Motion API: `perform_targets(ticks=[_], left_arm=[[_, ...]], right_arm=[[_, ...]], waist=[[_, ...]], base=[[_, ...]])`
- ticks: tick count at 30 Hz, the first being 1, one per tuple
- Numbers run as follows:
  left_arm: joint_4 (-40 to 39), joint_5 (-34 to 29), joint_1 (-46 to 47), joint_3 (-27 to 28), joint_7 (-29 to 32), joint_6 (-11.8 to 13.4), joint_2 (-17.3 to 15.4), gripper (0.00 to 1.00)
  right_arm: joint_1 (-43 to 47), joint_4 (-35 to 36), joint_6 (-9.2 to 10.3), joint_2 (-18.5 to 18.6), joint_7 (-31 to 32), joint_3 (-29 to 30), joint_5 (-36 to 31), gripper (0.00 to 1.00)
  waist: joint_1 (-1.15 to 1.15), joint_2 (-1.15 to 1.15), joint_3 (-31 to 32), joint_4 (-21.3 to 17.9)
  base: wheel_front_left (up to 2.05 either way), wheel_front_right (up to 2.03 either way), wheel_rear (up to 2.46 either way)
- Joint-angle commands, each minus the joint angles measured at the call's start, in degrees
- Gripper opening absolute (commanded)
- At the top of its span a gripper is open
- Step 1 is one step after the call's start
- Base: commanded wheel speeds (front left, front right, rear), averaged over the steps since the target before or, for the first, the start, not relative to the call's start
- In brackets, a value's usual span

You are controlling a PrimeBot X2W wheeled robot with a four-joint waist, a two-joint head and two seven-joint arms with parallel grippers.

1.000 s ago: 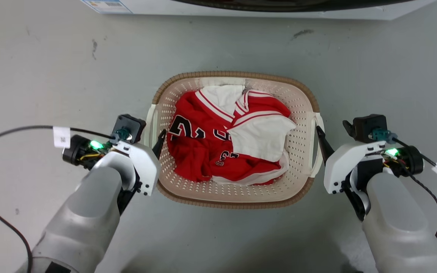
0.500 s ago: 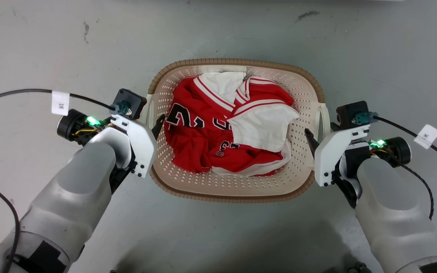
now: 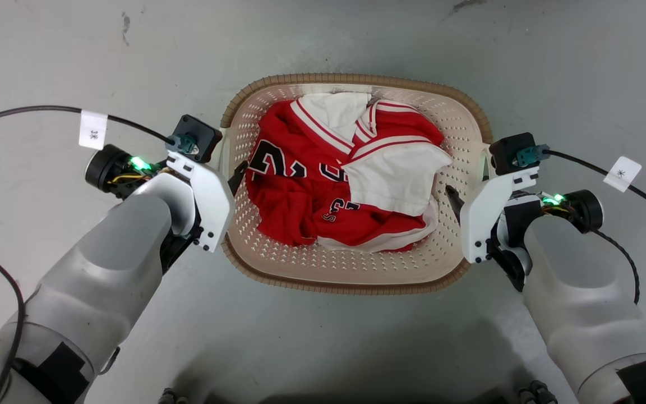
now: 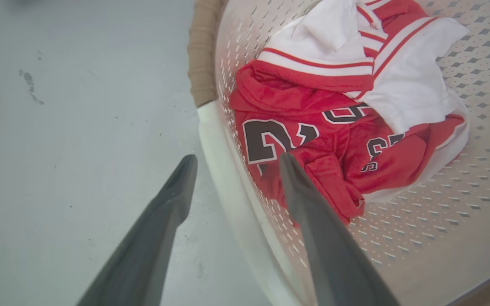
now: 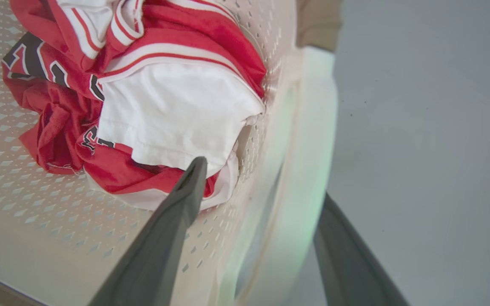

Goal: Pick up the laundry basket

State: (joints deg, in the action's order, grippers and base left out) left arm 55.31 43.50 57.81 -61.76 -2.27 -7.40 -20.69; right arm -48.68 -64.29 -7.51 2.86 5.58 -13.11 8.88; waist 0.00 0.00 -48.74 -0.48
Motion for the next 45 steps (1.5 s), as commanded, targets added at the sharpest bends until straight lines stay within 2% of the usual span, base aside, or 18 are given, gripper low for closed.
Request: perform_targets(ticks=[1,6,7,17,25,32,39,45], left_arm=[[0.1,1.0,1.2,-1.1,-0.3,0.0,0.1,1.0],[0.7,4.2,1.6,-3.5,0.9,0.0,0.5,1.0],[0.3,4.9,1.5,-4.1,1.5,0.0,0.5,0.0],[0.1,9.4,2.1,-7.7,1.8,-0.2,-0.2,0.0],[-1.7,13.1,0.8,-10.0,3.5,-0.2,-0.6,0.0],[-6.9,18.2,-2.1,-11.2,9.9,-0.3,-2.1,0.0],[-12.6,21.3,-5.1,-11.5,16.0,-0.4,-4.9,0.0],[-16.4,22.9,-8.1,-11.5,21.0,-0.5,-6.8,0.0]], right_arm=[[-1.1,-0.8,0.04,0.0,0.0,-0.3,0.8,1.0],[-2.2,-2.5,0.04,0.0,0.3,-0.5,2.4,1.0],[-2.4,-2.8,0.04,0.0,0.2,-0.8,2.4,0.0],[-3.8,-5.5,-0.04,0.1,-0.1,-2.1,1.8,0.0],[-4.2,-7.7,-0.04,0.2,3.9,-2.6,-0.3,0.0],[-2.7,-9.0,0.03,0.2,12.1,-4.2,-1.8,0.0],[-0.6,-8.9,0.04,0.2,19.1,-8.2,1.6,0.0],[3.1,-5.8,0.03,0.2,26.9,-14.6,7.1,0.0]], waist=[[0.0,0.0,-0.4,0.2],[0.0,0.0,-0.9,0.4],[0.0,0.0,-1.0,0.4],[0.0,0.0,-0.9,1.0],[0.0,0.0,2.3,1.0],[0.0,0.0,9.2,0.7],[0.0,0.0,18.0,-0.1],[0.0,0.0,27.0,-0.8]], base=[[0.0,0.0,0.0],[0.0,0.0,0.0],[0.0,0.0,0.0],[0.0,0.0,0.0],[0.0,0.0,0.0],[0.0,0.0,0.0],[0.0,0.0,0.0],[0.0,0.0,0.0]])
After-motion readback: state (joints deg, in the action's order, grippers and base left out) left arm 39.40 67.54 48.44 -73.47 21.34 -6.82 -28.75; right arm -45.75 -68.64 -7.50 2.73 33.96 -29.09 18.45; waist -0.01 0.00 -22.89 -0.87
